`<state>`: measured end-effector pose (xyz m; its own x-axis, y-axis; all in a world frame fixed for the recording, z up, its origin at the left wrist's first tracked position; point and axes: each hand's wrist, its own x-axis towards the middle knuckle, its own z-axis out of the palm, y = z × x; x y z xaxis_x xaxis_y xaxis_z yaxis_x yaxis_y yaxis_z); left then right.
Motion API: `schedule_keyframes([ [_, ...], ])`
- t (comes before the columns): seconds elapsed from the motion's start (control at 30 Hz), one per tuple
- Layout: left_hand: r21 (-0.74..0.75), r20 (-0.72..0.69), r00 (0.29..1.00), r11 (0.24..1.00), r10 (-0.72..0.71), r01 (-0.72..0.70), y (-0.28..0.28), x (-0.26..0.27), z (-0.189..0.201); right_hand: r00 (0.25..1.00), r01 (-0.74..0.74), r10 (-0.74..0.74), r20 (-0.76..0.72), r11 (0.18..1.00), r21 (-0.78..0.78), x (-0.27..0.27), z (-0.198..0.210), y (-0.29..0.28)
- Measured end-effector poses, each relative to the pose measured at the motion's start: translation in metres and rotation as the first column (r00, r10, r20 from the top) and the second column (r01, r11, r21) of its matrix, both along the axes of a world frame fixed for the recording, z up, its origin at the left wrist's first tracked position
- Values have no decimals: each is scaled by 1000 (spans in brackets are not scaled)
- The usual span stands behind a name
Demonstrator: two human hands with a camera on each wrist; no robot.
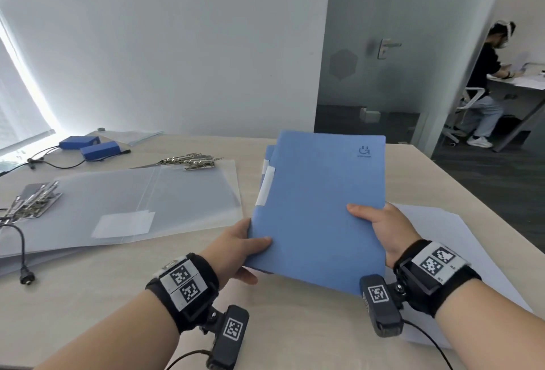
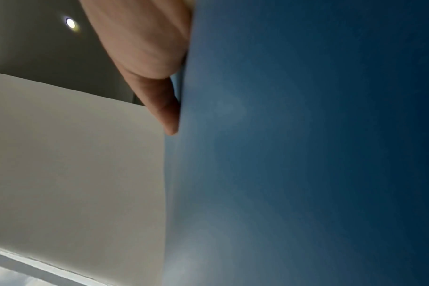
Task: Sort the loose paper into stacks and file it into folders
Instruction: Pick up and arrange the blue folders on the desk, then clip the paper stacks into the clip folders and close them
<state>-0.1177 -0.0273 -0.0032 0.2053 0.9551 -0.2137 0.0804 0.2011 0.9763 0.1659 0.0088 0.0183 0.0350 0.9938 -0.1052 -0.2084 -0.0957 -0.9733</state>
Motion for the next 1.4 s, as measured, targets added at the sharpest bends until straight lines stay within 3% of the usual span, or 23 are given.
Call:
schedule_keyframes([
  [0.17, -40, 78, 988, 991, 130, -127, 18, 9, -8, 998, -33, 22, -58, 978, -208, 3, -6, 17],
  [0.37, -3, 3, 963, 963, 270, -270, 60, 10, -6, 963, -65, 143, 228, 946, -319, -4, -14, 31],
  [0.57, 54, -262, 931, 967, 256, -250, 115, 15, 2, 971, 71, -1, 239, 957, -280, -3, -16, 78],
  [0.77, 48, -290, 905, 949, 311, -310, 165, 14, -3, 958, 182, -114, 263, 950, -253, -9, -18, 126],
  [0.97, 113, -390, 862, 945, 325, -306, 182, 17, -18, 951, 160, -65, 301, 940, -301, -19, -24, 157],
  [1.17, 78, -406, 861, 950, 307, -302, 184, 21, -23, 906, 203, -64, 418, 933, -298, -22, -27, 169],
  [1.4, 19, -376, 879, 951, 293, -309, 168, 25, -10, 948, 169, -81, 309, 948, -270, -15, -14, 157],
])
